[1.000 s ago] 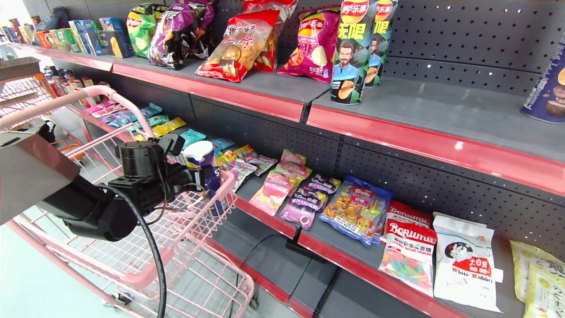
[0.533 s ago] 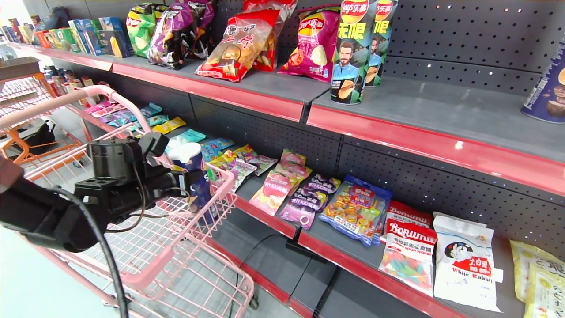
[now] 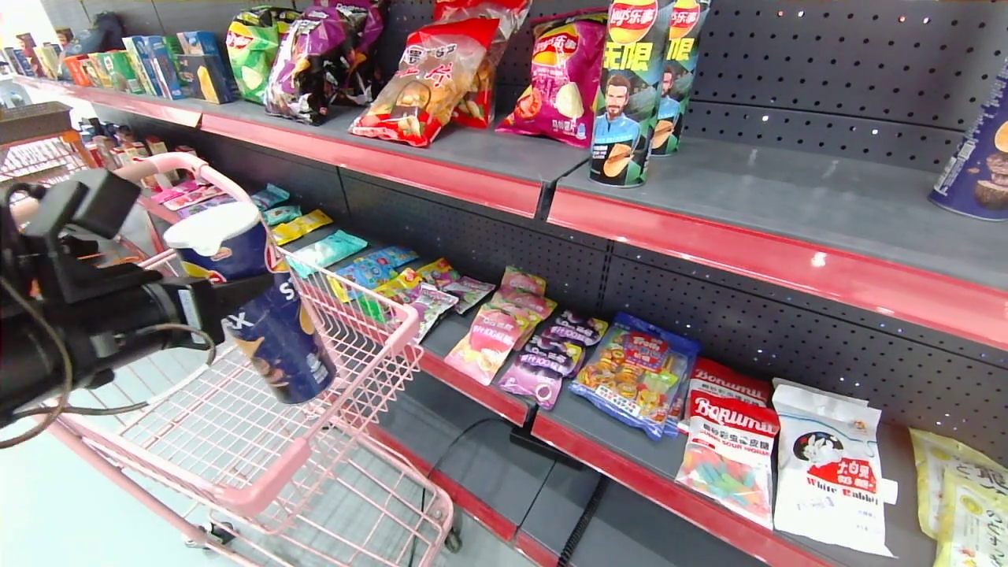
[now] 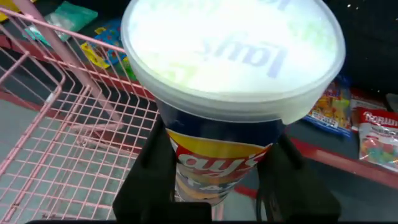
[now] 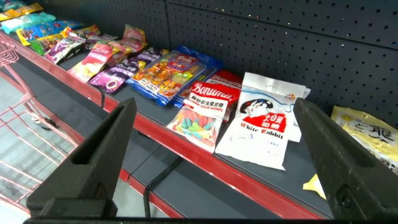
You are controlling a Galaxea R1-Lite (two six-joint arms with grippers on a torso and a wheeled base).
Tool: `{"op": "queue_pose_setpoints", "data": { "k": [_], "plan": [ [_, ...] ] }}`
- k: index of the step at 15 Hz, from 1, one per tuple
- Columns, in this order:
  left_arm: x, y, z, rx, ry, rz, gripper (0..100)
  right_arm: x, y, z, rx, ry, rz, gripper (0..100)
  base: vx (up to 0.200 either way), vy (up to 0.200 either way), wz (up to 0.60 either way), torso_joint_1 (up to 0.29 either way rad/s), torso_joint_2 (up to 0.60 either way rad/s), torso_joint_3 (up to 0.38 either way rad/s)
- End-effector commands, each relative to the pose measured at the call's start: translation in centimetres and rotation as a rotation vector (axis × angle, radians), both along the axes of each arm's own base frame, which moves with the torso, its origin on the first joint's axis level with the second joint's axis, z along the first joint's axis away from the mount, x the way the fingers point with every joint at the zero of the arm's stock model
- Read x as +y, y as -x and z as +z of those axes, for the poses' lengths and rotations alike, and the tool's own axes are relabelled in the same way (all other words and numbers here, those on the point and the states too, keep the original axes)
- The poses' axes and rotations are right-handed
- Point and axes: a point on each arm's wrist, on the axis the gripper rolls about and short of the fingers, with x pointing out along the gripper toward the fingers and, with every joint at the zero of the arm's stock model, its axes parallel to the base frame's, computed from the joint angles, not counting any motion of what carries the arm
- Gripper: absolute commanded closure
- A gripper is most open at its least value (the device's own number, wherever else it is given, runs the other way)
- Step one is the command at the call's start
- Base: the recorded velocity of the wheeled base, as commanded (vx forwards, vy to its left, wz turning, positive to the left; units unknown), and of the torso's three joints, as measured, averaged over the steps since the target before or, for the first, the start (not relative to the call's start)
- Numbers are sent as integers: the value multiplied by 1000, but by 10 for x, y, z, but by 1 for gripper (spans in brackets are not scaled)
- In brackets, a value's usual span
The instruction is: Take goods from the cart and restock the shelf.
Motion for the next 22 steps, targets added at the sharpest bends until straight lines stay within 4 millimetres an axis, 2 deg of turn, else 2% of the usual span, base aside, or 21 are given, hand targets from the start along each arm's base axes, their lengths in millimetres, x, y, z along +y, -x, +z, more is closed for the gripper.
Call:
{"op": "queue_pose_setpoints", "data": {
  "k": [1, 2, 3, 4, 5, 8, 9, 13, 15, 22],
  "plan": [
    [7, 70, 38, -156, 14, 10, 100, 0, 0, 0, 0, 0, 0, 0, 0, 0, 0, 0, 0, 0],
    [8, 81, 40, -166, 10, 19, 100, 0, 0, 0, 0, 0, 0, 0, 0, 0, 0, 0, 0, 0],
    [11, 107, 38, -181, 9, 39, 100, 0, 0, 0, 0, 0, -1, 0, 0, 0, 0, 0, 0, 0],
    [12, 115, 37, -189, 10, 40, 100, 0, 0, 0, 2, 2, -1, 0, 0, 0, 0, 0, 0, 0],
    [15, 143, 31, -202, 8, 52, 100, 0, 0, 0, 2, 2, -1, 0, 0, 0, 0, 0, 0, 0],
    [20, 189, 18, -199, 3, 89, 100, 0, 0, 0, 0, 2, 0, 0, 0, 0, 0, 58, -251, -181],
    [21, 199, 11, -205, -21, 84, 100, 0, 0, 0, 2, 2, 0, 0, 0, 0, 0, 115, -413, -300],
    [23, 224, 3, -305, -69, 85, 100, 0, 0, 0, 0, 3, 0, 0, 0, 0, 0, 147, -483, -337],
    [24, 231, -1, -294, -71, 84, 100, 0, 0, 0, 2, 2, 0, 0, 0, 0, 0, 183, -527, -347],
    [27, 241, -6, -335, -107, 169, 100, 0, 0, 0, 0, 2, 0, 0, 0, 0, 0, 216, -564, -354]
  ]
}}
